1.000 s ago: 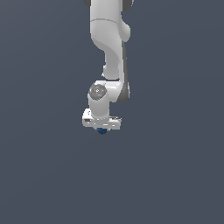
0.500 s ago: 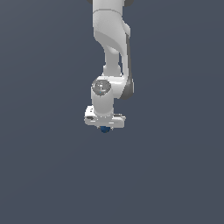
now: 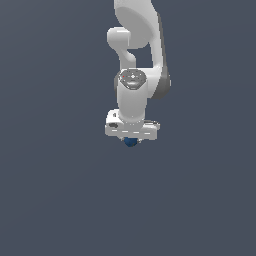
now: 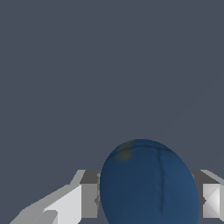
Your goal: Pick up the object and move it to a goal position.
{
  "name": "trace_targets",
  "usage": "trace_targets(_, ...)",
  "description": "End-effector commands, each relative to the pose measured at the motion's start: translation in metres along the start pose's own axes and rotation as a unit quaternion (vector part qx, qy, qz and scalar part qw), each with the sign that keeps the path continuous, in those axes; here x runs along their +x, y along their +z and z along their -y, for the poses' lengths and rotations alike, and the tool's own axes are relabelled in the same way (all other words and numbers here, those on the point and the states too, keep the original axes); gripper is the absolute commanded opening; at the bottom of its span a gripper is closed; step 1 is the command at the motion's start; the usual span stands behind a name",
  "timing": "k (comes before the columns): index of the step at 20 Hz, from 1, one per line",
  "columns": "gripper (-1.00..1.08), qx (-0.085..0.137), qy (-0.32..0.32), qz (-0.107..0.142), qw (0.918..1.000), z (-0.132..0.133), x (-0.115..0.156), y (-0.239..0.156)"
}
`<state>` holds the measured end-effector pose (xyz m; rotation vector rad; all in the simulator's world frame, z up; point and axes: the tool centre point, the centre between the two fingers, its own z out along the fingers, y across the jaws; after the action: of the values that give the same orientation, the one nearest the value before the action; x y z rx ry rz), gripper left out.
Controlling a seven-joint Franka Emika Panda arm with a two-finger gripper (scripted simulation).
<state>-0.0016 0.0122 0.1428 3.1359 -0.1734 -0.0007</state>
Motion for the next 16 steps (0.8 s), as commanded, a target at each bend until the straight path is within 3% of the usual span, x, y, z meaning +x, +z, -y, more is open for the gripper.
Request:
trace_targets(1, -1.0, 0.0, 0.0, 0.0, 1.0, 0.016, 0.004, -0.026)
trace_targets(9, -1.0, 0.0, 0.0, 0.0, 1.0, 0.061, 0.019, -0.098)
trace_targets(16, -1.0, 0.0, 0.0, 0.0, 1.0, 0.083, 0.028, -0.132)
